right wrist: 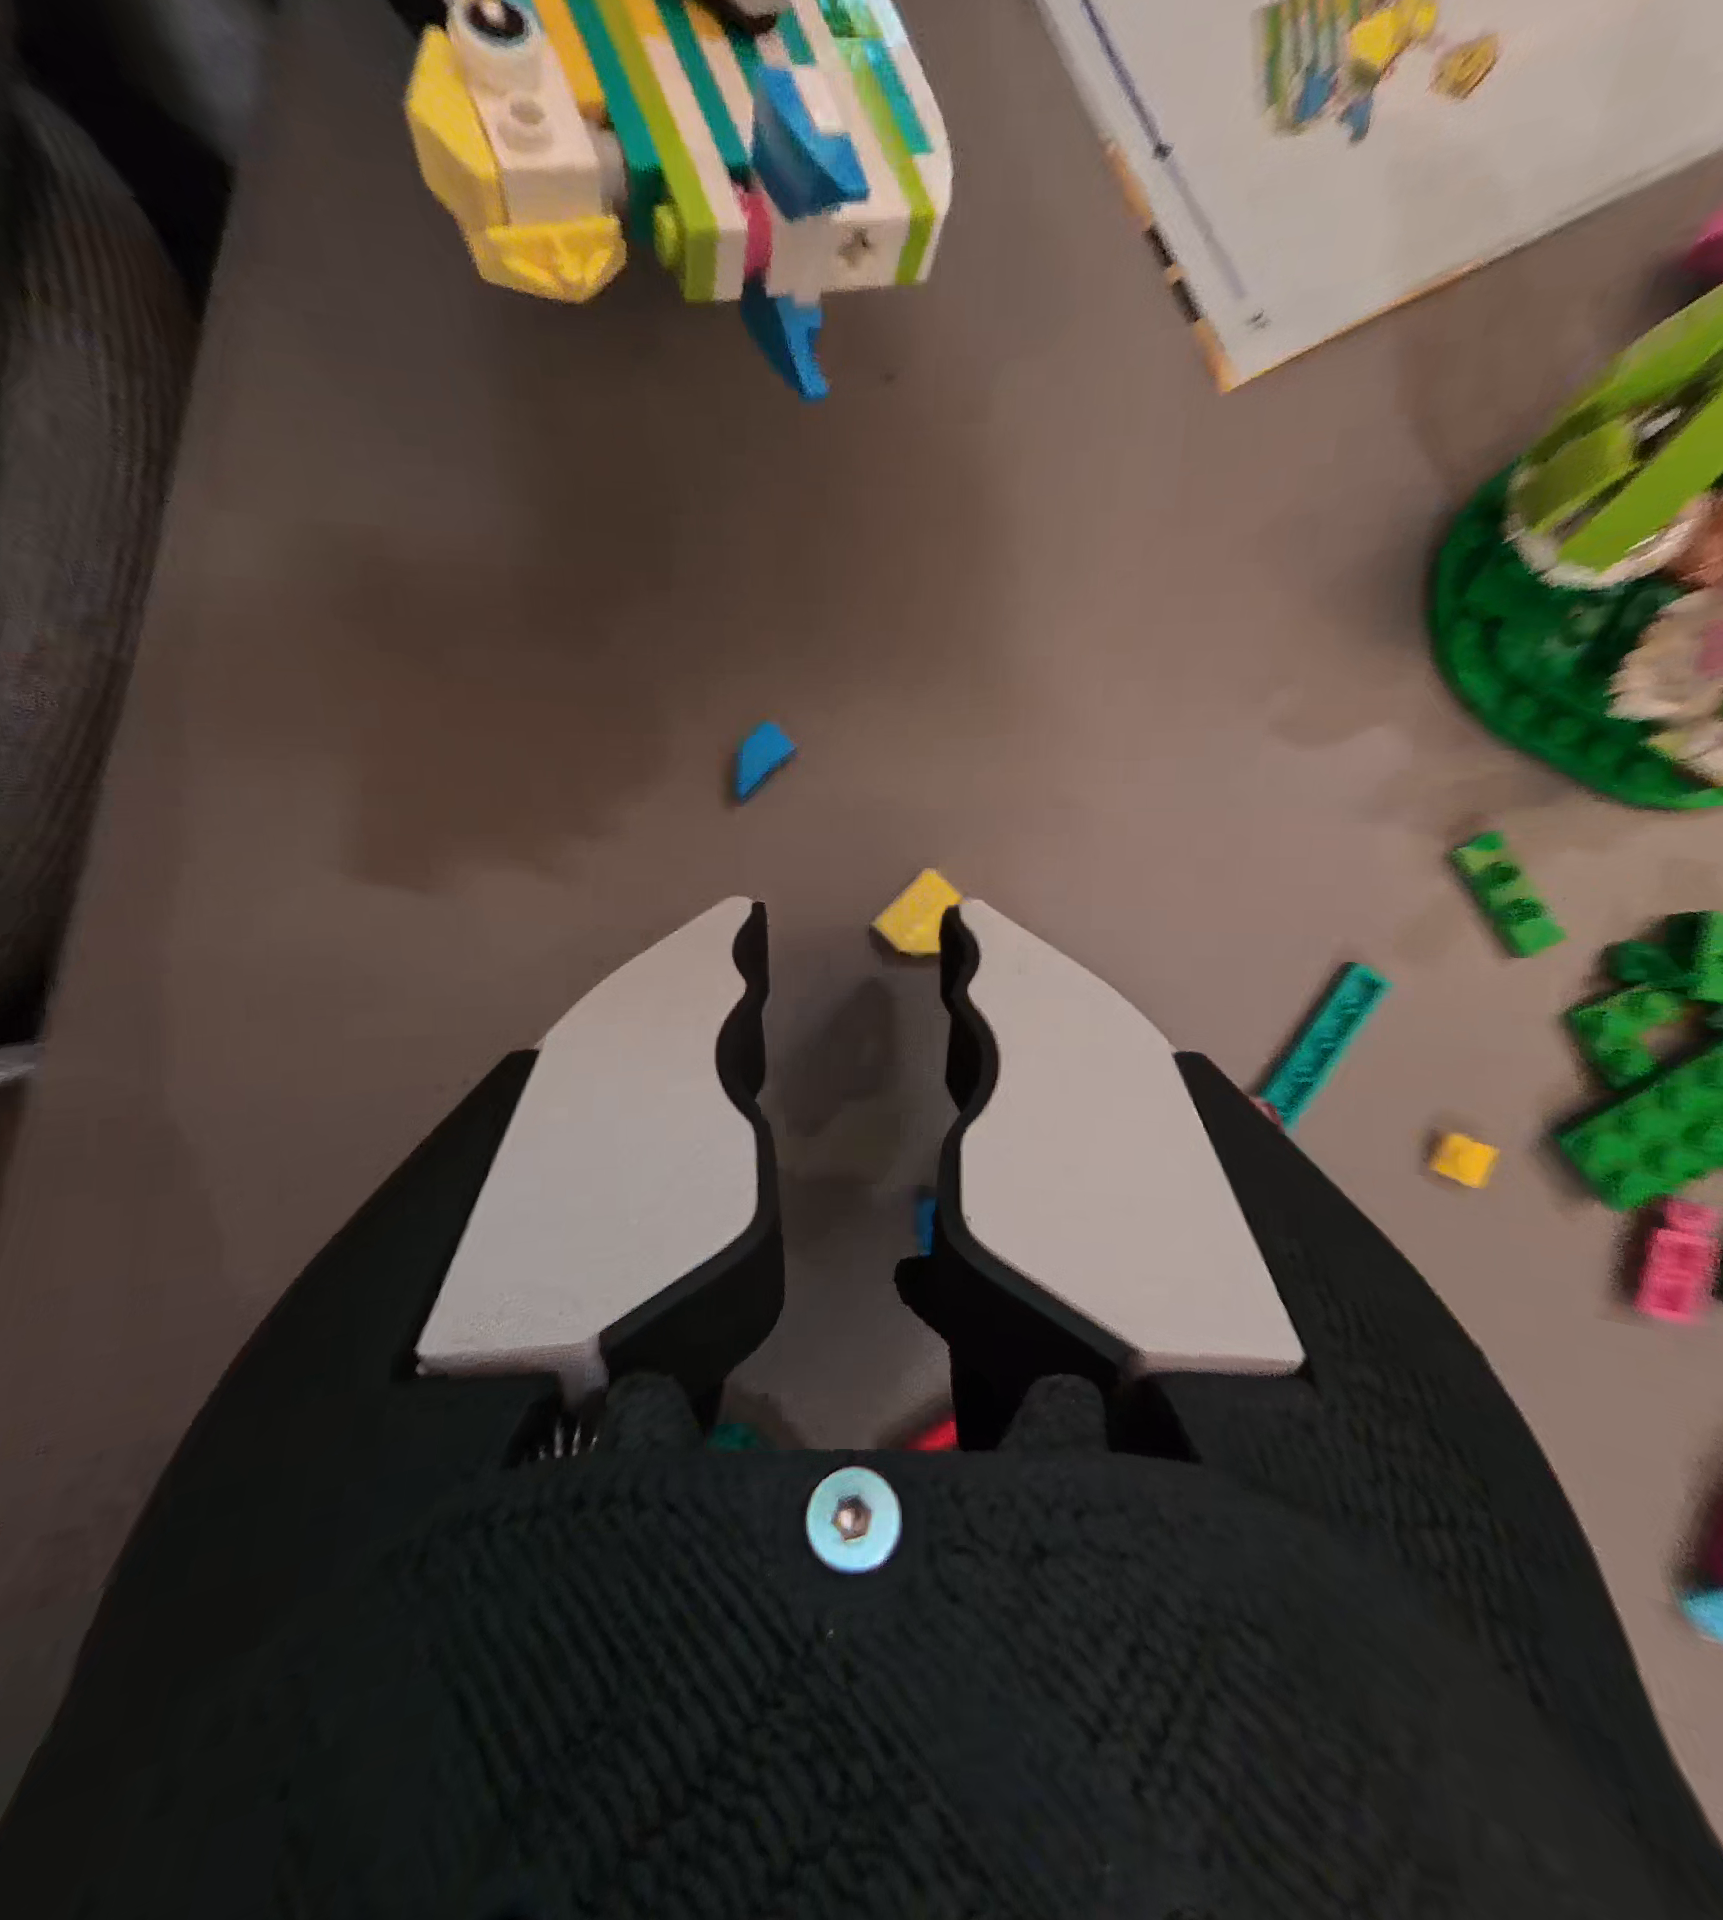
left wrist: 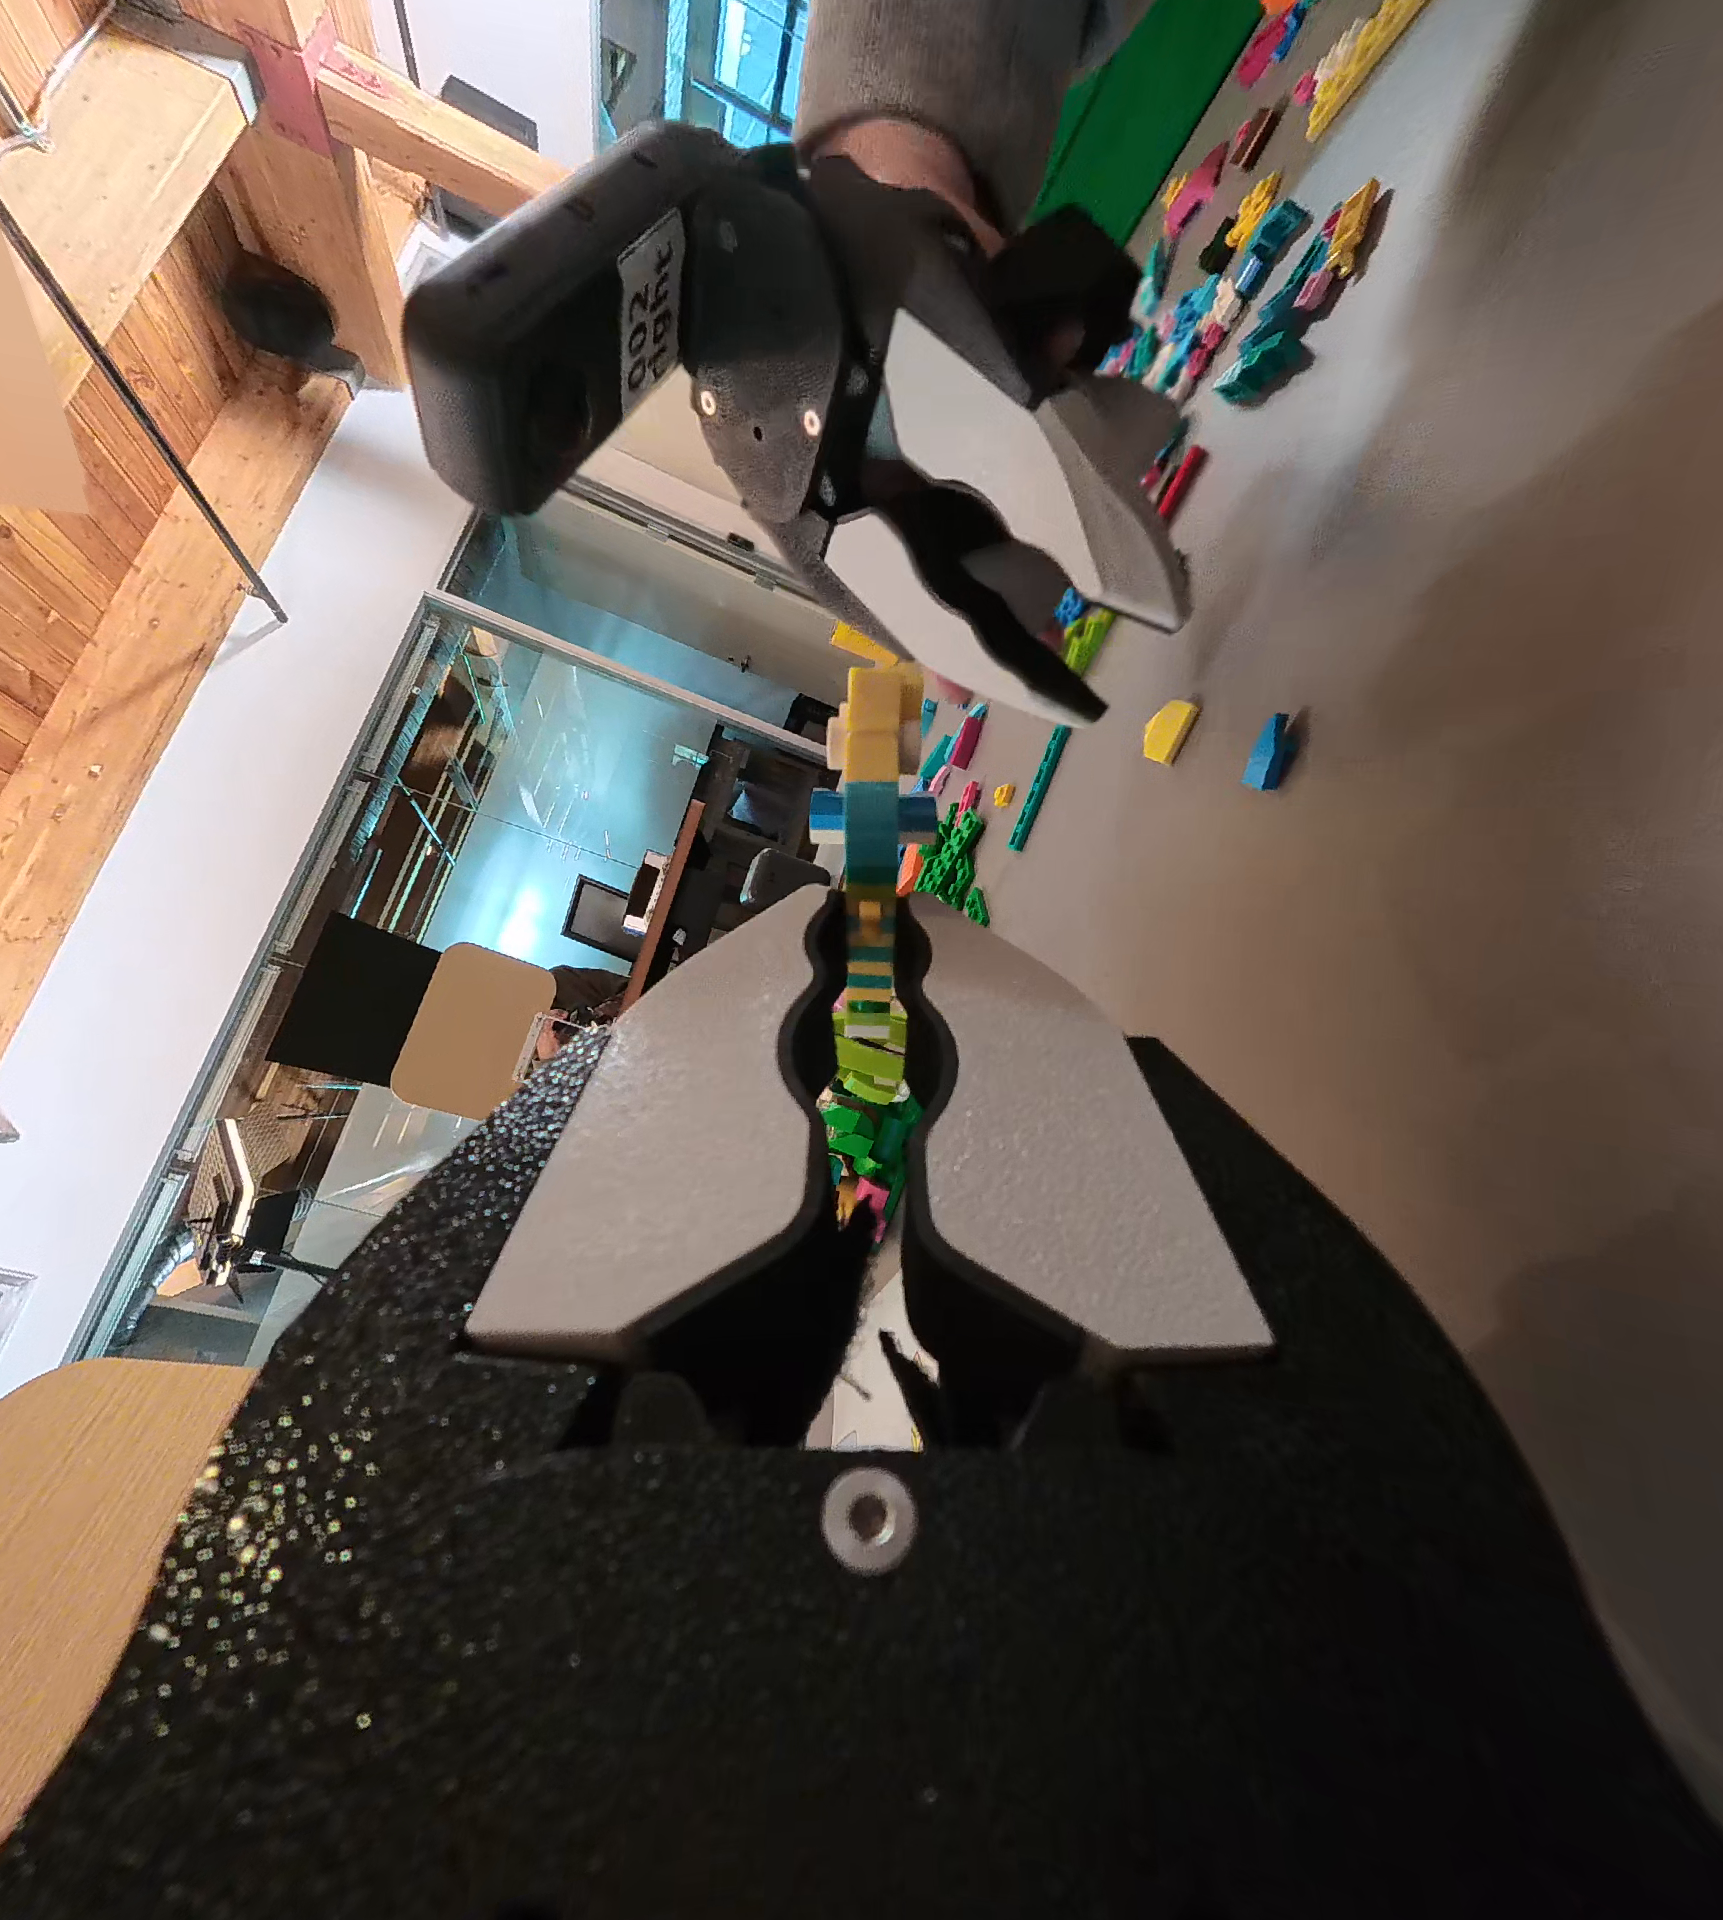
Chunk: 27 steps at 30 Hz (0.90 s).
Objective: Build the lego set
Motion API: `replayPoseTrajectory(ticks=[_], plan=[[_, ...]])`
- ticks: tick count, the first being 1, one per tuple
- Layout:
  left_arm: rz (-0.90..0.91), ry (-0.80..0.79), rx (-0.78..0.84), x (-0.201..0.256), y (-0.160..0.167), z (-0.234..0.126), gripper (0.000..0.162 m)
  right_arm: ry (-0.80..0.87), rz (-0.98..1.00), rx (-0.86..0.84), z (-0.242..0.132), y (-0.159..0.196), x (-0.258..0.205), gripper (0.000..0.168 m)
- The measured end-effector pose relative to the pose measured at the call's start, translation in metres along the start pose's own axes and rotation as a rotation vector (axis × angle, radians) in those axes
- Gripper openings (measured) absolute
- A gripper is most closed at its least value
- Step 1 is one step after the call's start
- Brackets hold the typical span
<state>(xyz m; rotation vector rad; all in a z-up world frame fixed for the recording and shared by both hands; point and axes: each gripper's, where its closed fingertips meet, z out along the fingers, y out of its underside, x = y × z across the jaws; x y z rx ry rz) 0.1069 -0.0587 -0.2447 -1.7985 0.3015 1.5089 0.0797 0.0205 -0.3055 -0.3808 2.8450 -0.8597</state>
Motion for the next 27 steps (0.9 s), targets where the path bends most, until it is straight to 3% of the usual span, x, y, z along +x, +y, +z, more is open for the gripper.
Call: replayPoseTrajectory(ticks=[6, 11, 15, 20, 27], plan=[[-0.003, 0.01, 0.024, 0.002, -0.004, -0.001, 0.008, 0.024, -0.325, -0.064, 0.011, 0.009, 0.006, 0.023], [-0.007, 0.022, 0.05, 0.003, -0.009, -0.002, 0.008, -0.026, -0.322, -0.087, 0.013, 0.01, 0.007, 0.029], [-0.004, 0.026, 0.055, 0.004, -0.01, -0.002, 0.008, -0.008, -0.322, -0.093, 0.015, 0.008, 0.011, 0.014], [0.015, 0.005, 0.034, 0.001, -0.007, -0.001, 0.008, 0.035, -0.313, -0.101, 0.014, 0.005, 0.011, 0.013], [0.154, -0.066, -0.091, -0.005, 0.008, 0.002, 0.007, 0.066, -0.217, 0.123, -0.022, -0.056, 0.001, 0.013]])
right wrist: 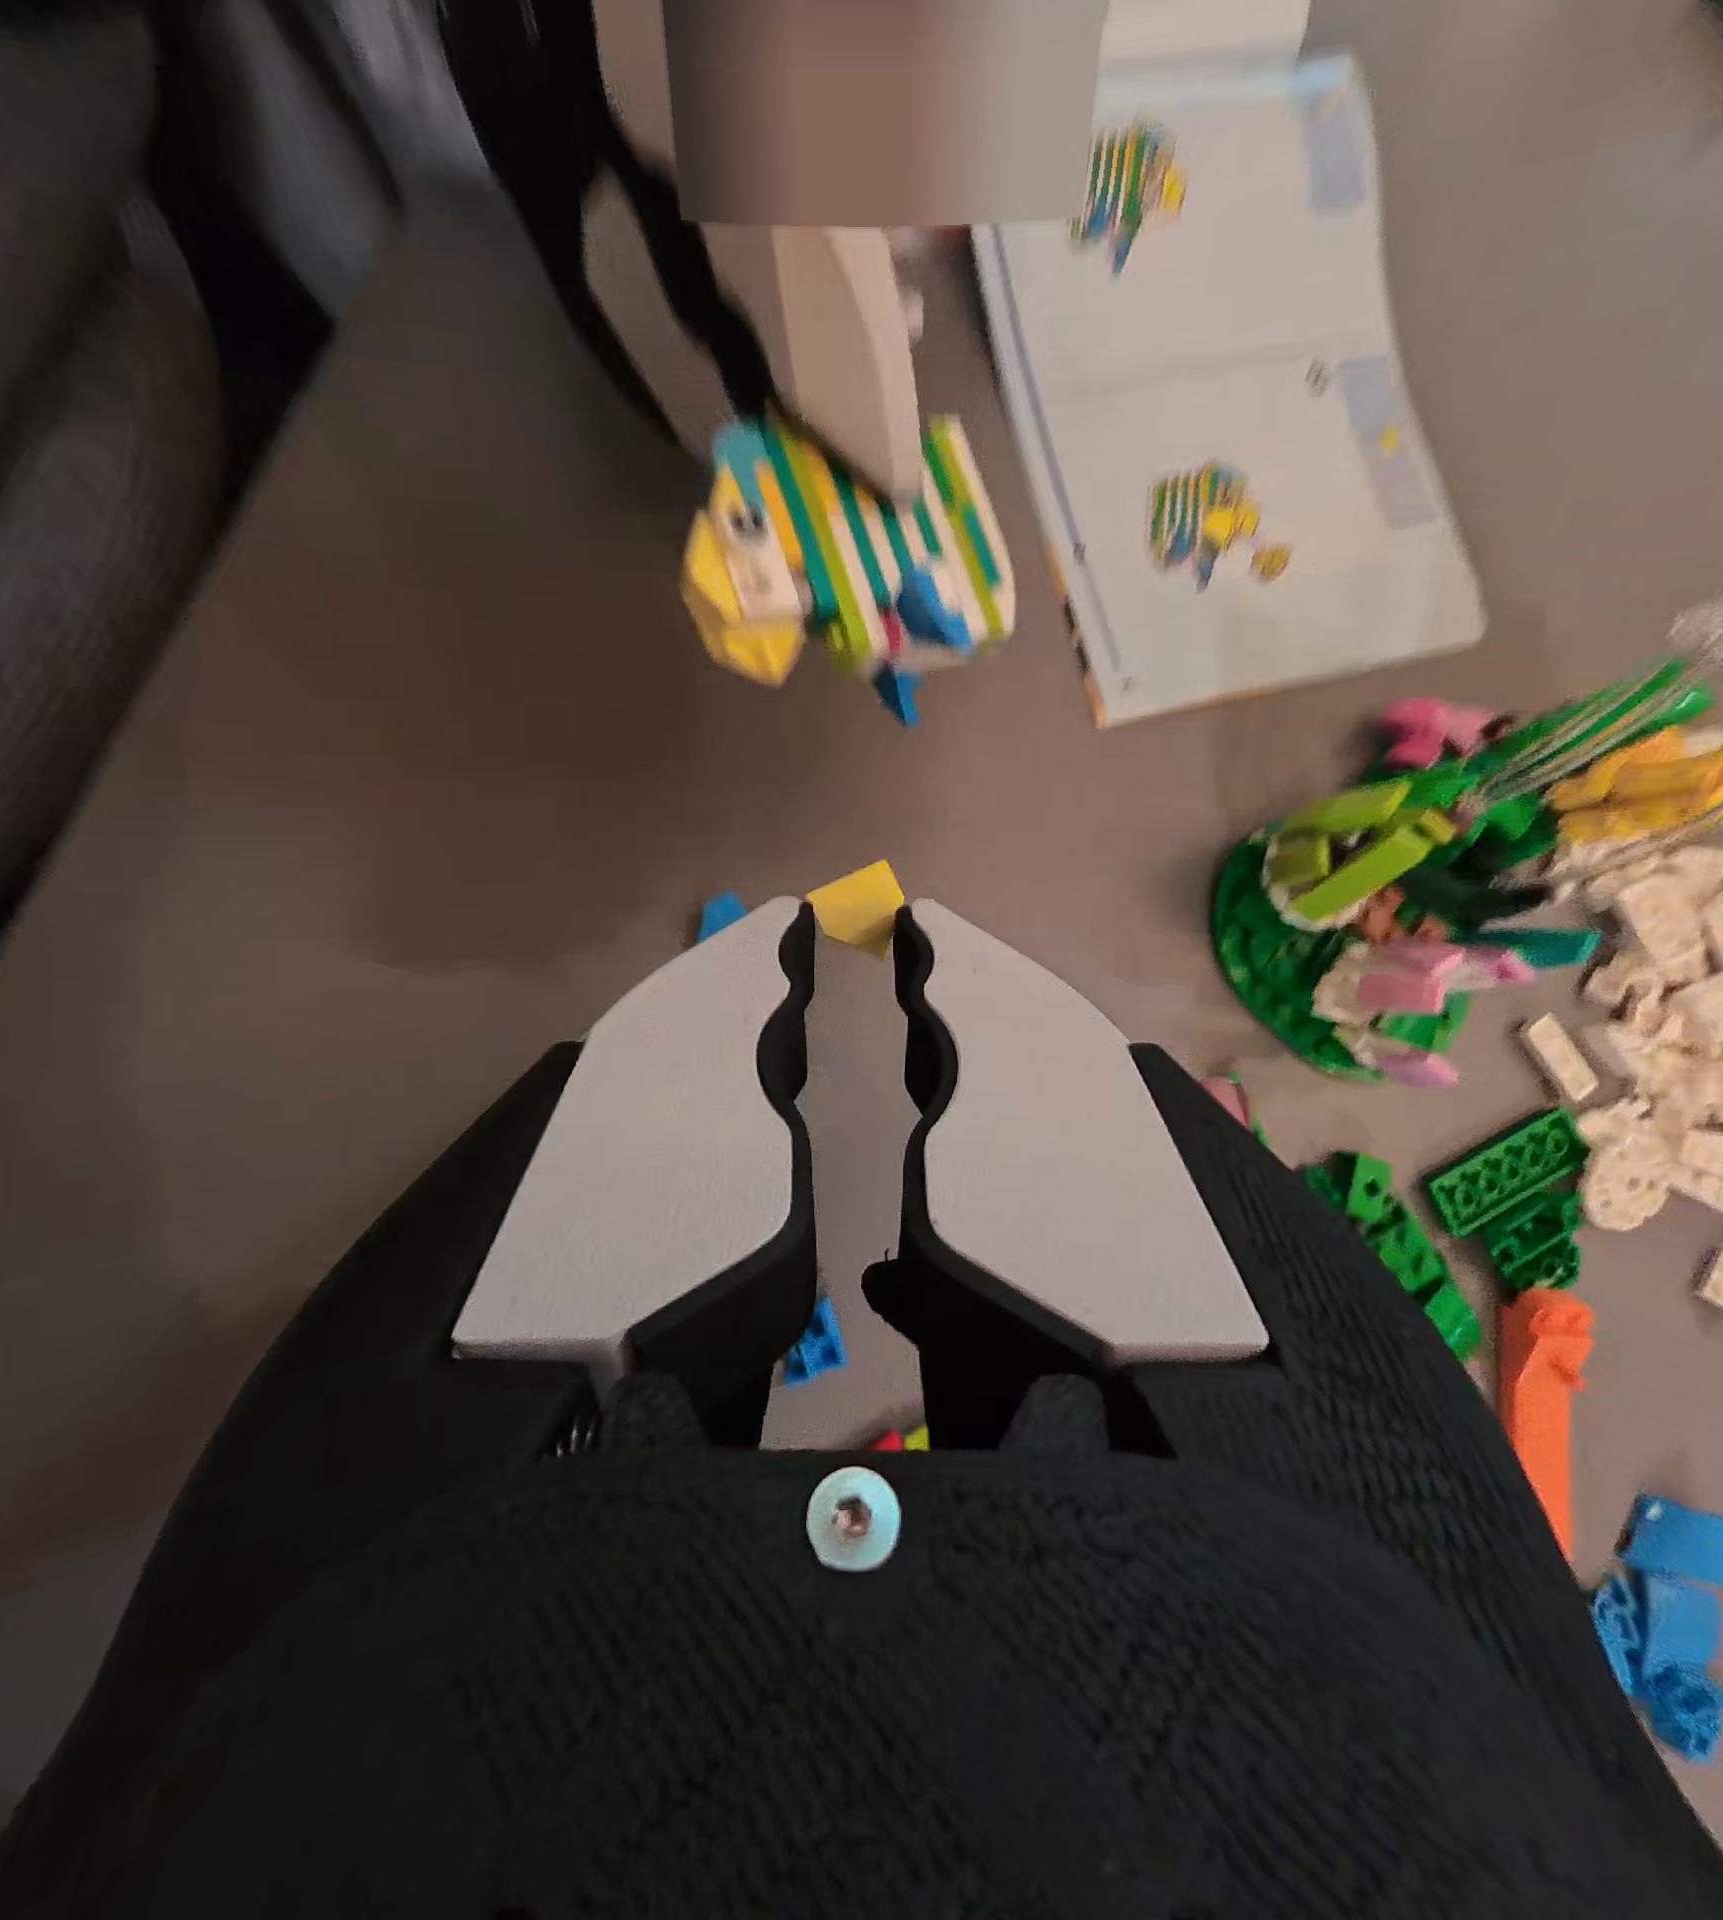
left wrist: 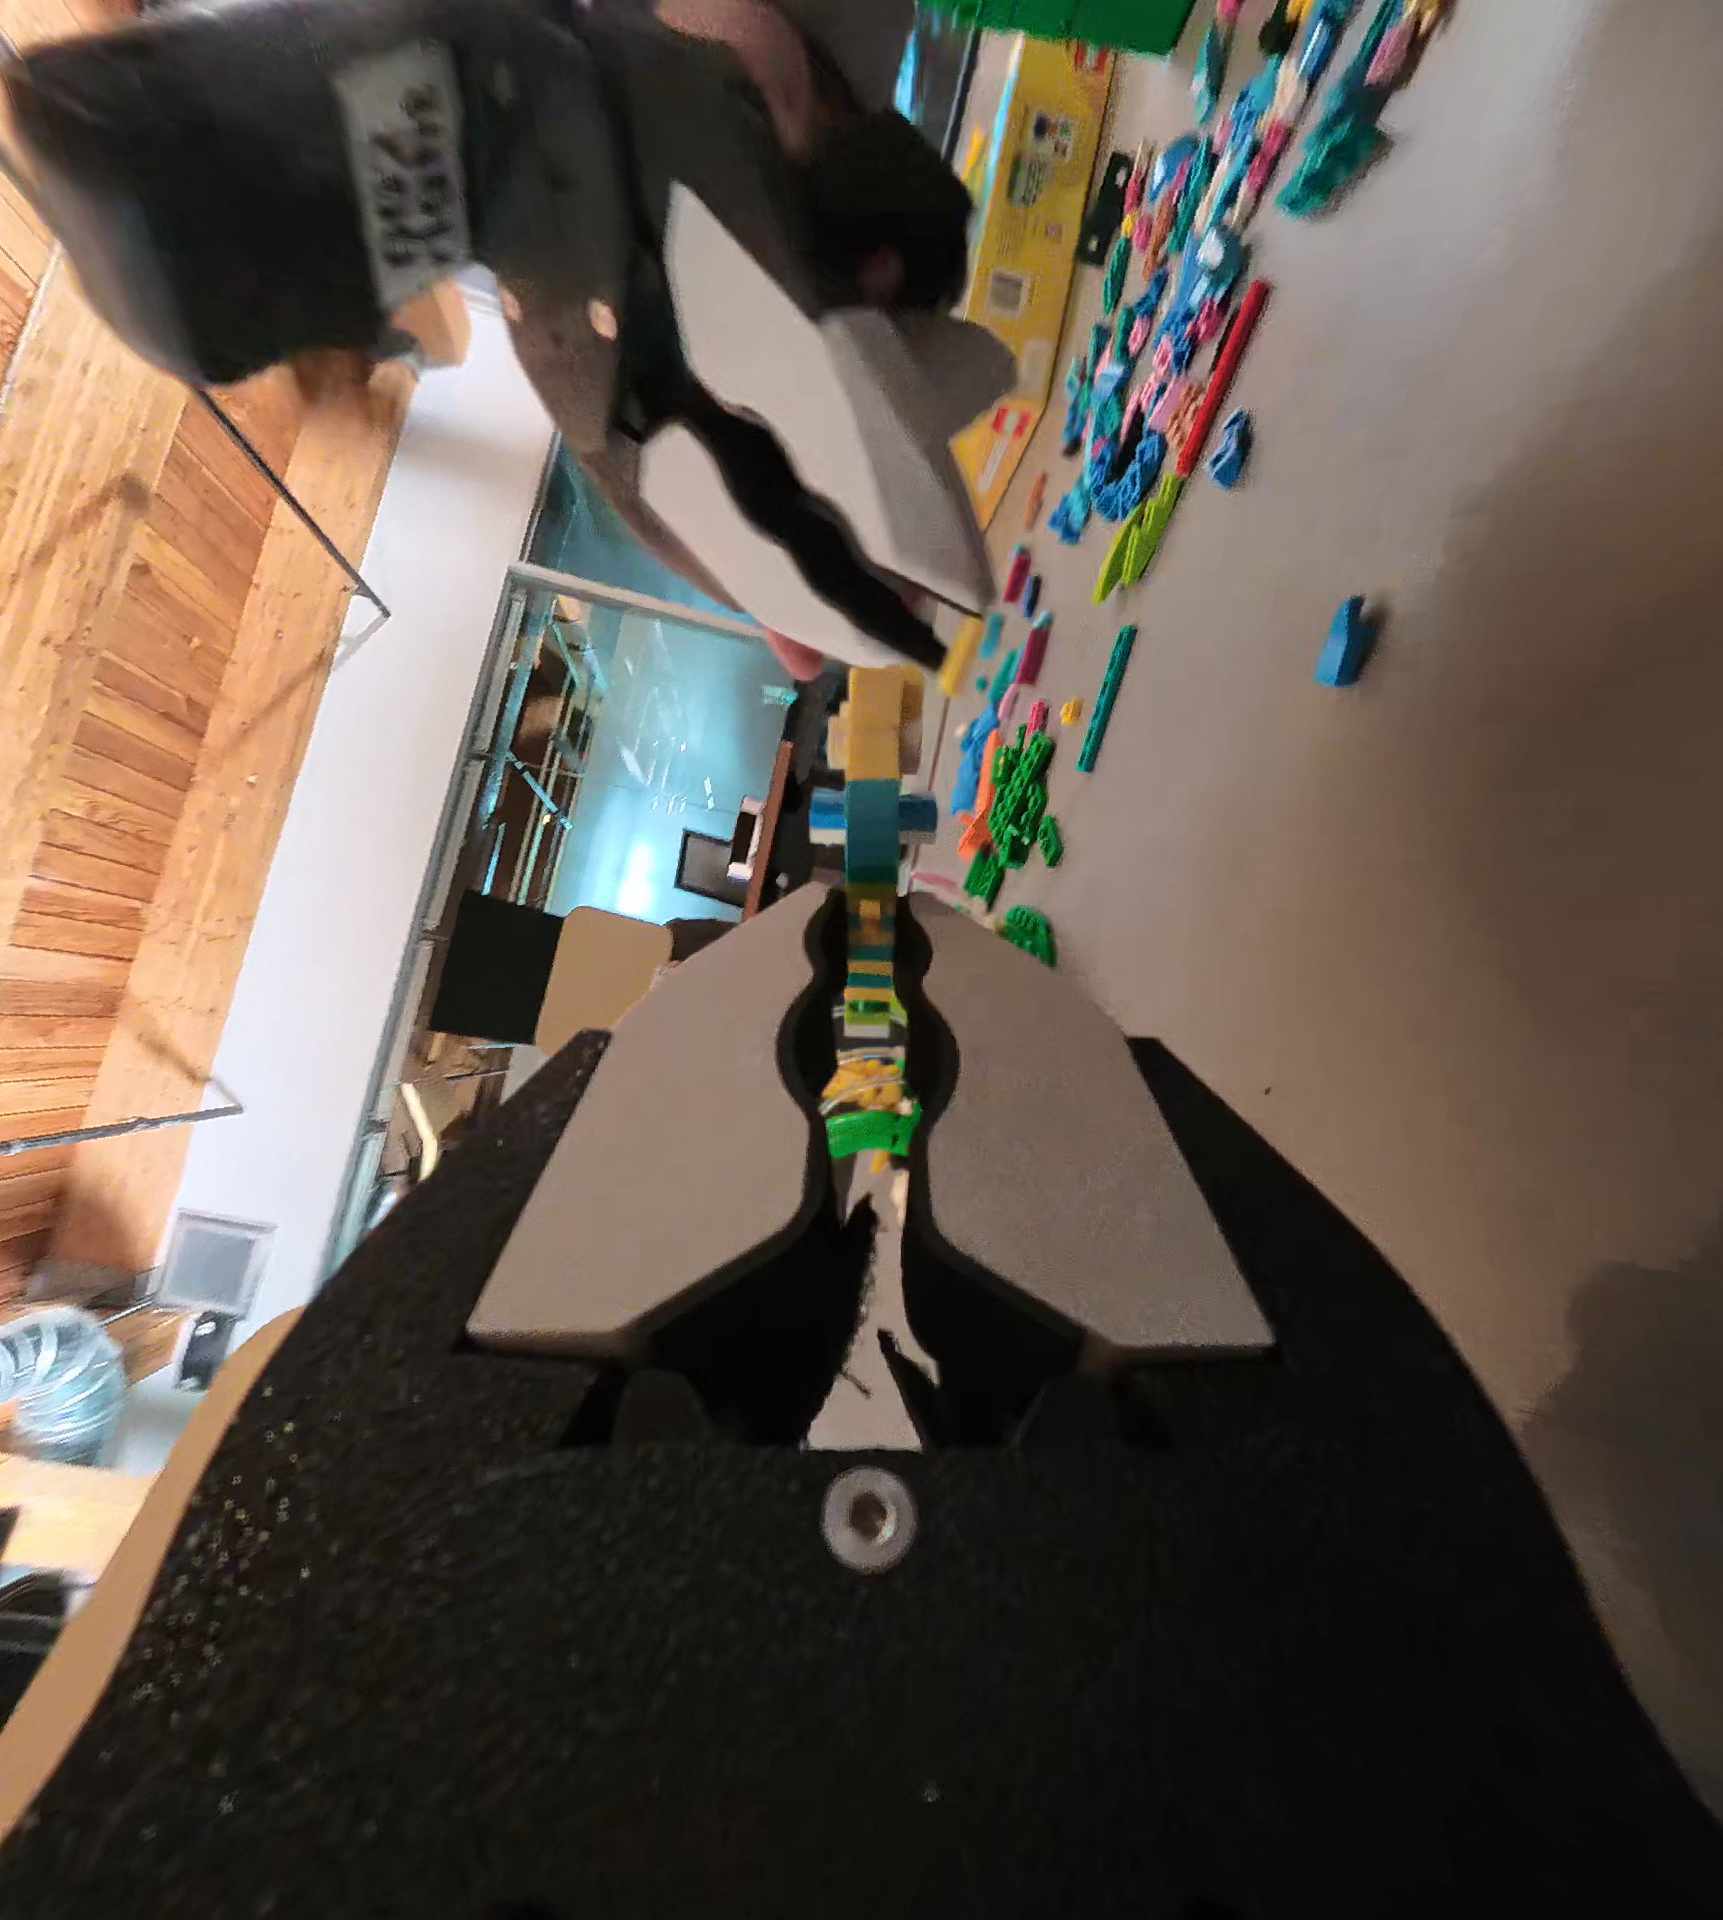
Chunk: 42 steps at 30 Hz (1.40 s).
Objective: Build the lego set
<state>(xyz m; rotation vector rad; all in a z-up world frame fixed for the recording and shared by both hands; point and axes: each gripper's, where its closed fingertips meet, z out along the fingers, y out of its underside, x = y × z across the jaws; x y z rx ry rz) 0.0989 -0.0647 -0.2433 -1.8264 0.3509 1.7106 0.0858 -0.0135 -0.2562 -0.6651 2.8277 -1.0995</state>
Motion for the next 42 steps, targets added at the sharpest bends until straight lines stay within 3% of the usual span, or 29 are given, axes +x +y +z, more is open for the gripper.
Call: replayPoseTrajectory(ticks=[3, 8, 30, 42], plan=[[0.066, -0.012, -0.028, 0.001, 0.001, 0.001, 0.008, -0.009, 0.037, 0.031, -0.003, -0.026, -0.004, 0.013], [0.127, -0.025, -0.06, 0.002, 0.002, 0.002, 0.007, -0.011, 0.041, -0.037, 0.001, -0.04, -0.009, 0.013], [0.193, -0.026, -0.061, 0.006, -0.002, 0.002, 0.007, -0.036, 0.047, -0.227, 0.013, -0.032, -0.014, 0.014], [0.181, -0.031, -0.058, 0.005, -0.002, 0.002, 0.008, -0.033, 0.043, -0.228, 0.012, -0.033, -0.014, 0.018]])
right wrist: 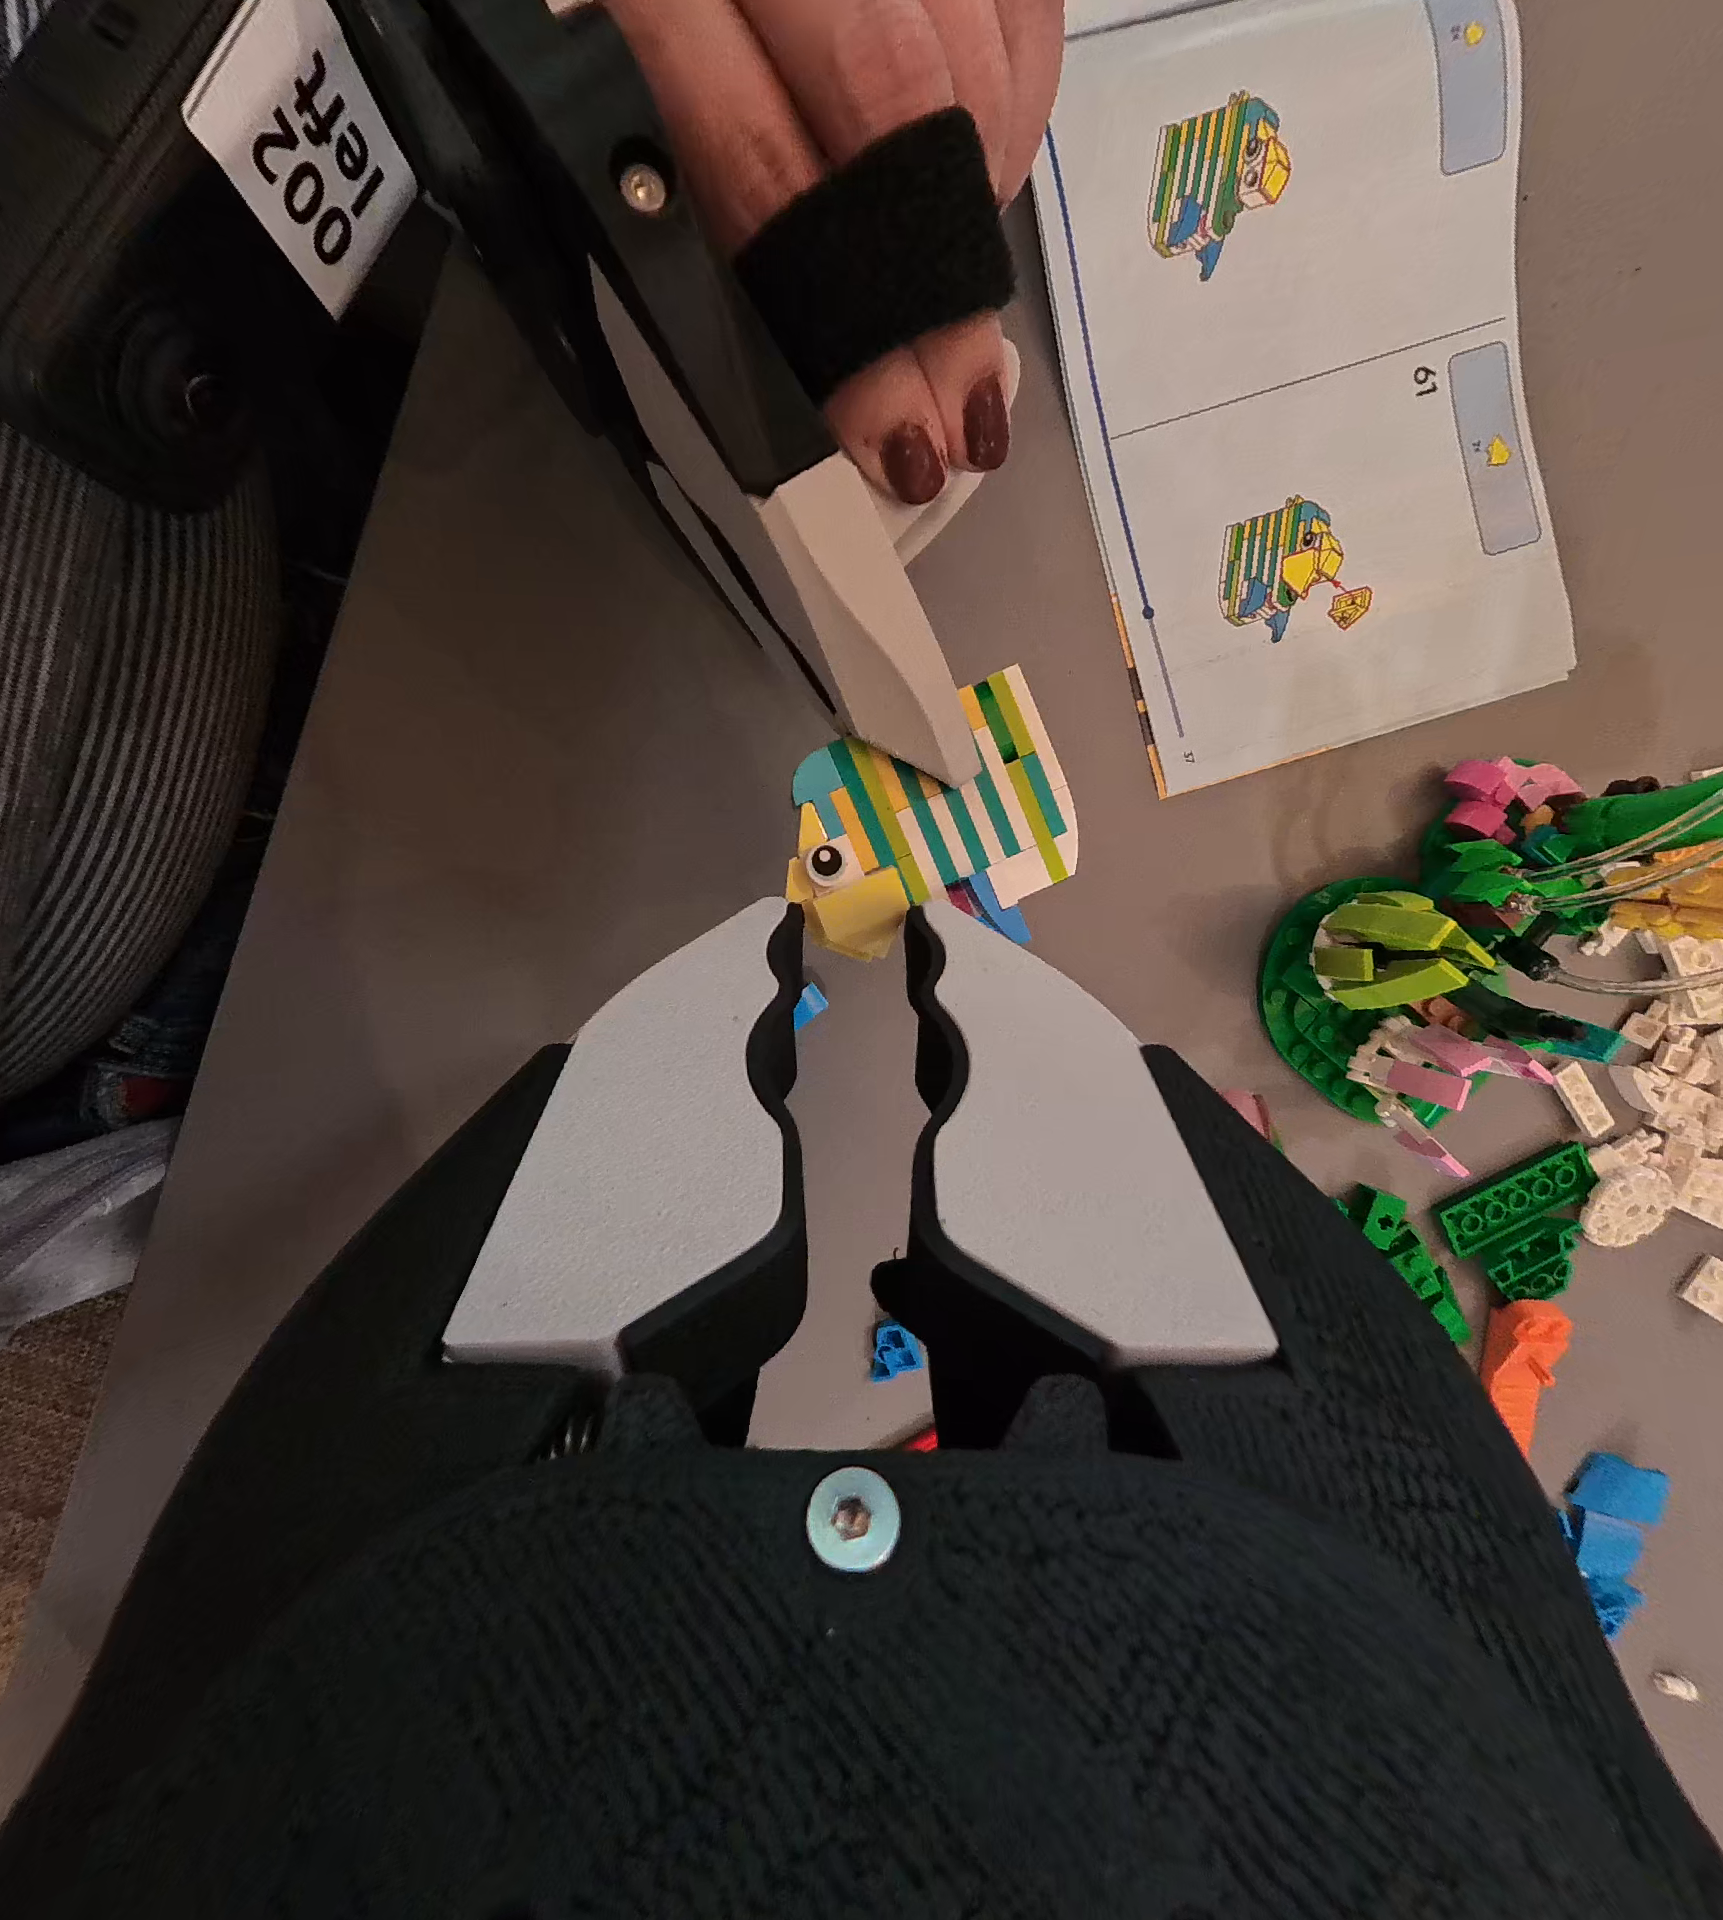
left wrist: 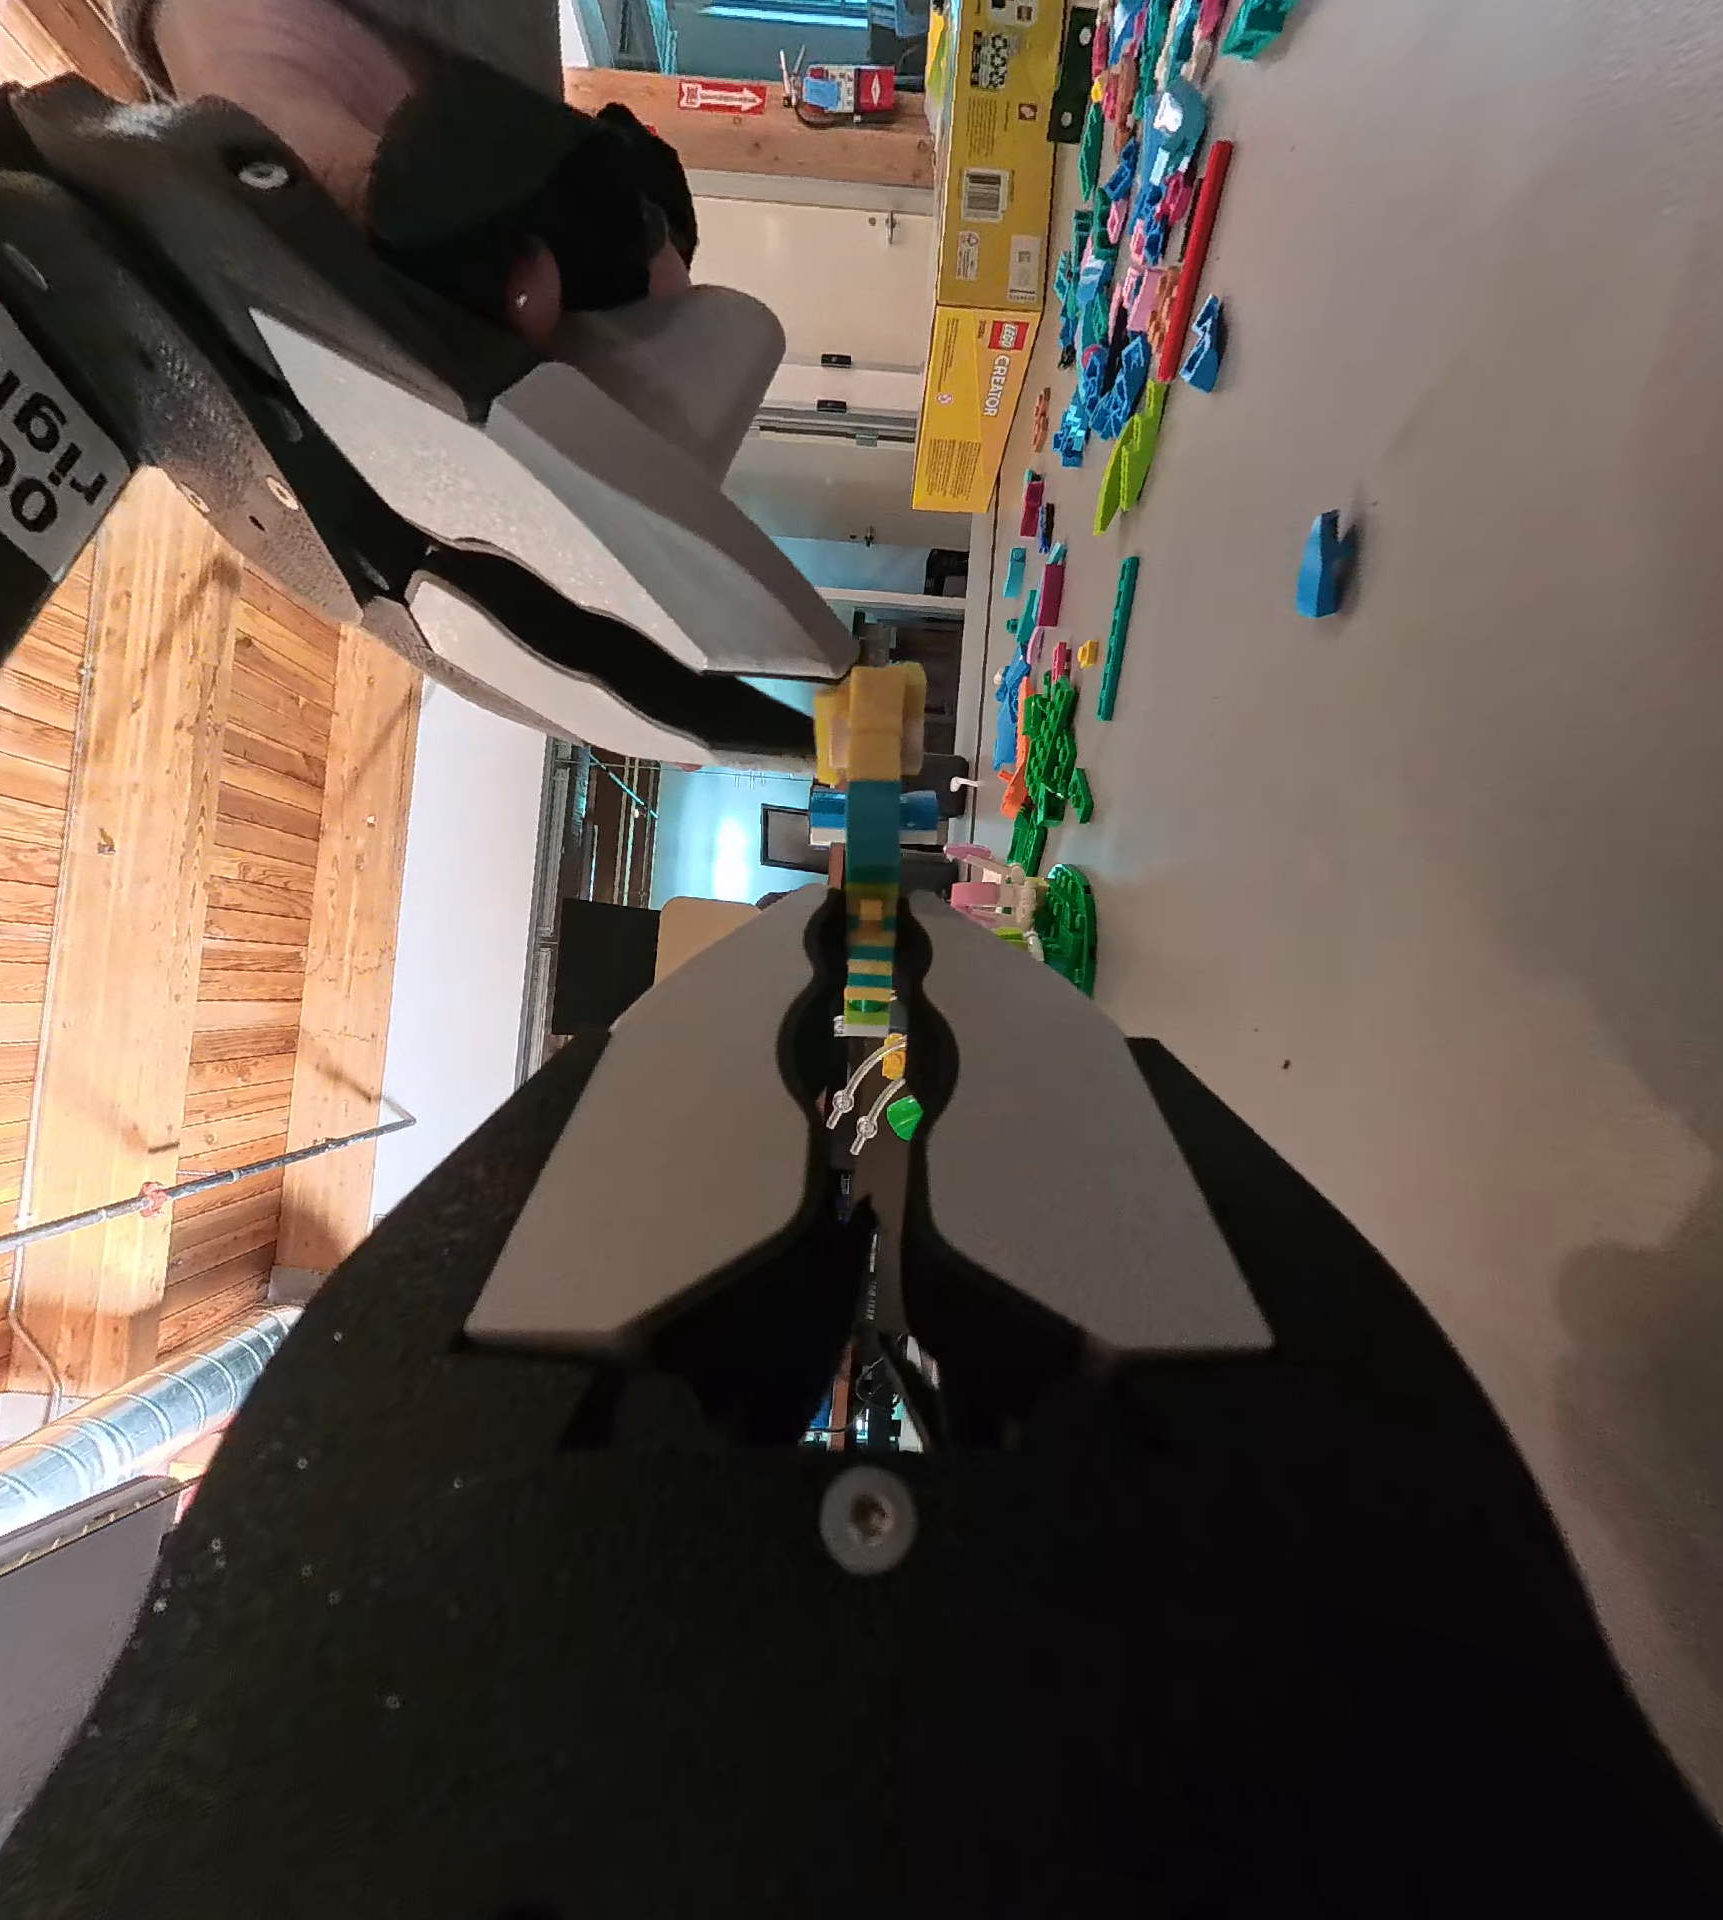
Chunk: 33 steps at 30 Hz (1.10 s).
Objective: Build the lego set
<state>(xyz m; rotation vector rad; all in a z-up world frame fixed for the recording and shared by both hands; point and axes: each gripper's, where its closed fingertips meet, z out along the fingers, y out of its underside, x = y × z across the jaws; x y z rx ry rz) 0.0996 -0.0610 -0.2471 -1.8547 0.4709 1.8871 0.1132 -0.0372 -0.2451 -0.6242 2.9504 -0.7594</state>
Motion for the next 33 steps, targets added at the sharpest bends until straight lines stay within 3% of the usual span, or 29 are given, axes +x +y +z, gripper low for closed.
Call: replayPoseTrajectory(ticks=[13, 17, 21, 26, 33], plan=[[-0.074, -0.02, -0.003, -0.007, 0.003, 0.0, 0.008, 0.052, -0.031, 0.094, -0.01, -0.009, 0.0, 0.029], [-0.146, -0.025, -0.006, -0.011, 0.007, 0.0, 0.008, 0.244, -0.167, 0.176, -0.02, -0.017, 0.011, 0.053], [-0.257, -0.032, -0.002, -0.017, 0.012, -0.001, 0.008, 0.488, -0.338, 0.166, -0.011, -0.015, 0.015, 0.058], [-0.299, -0.031, 0.001, -0.019, 0.013, -0.001, 0.008, 0.778, -0.504, 0.141, -0.008, -0.019, 0.024, 0.047], [-0.318, -0.017, 0.001, -0.017, 0.012, -0.001, 0.008, 0.852, -0.541, 0.11, -0.004, -0.019, 0.027, 0.026]])
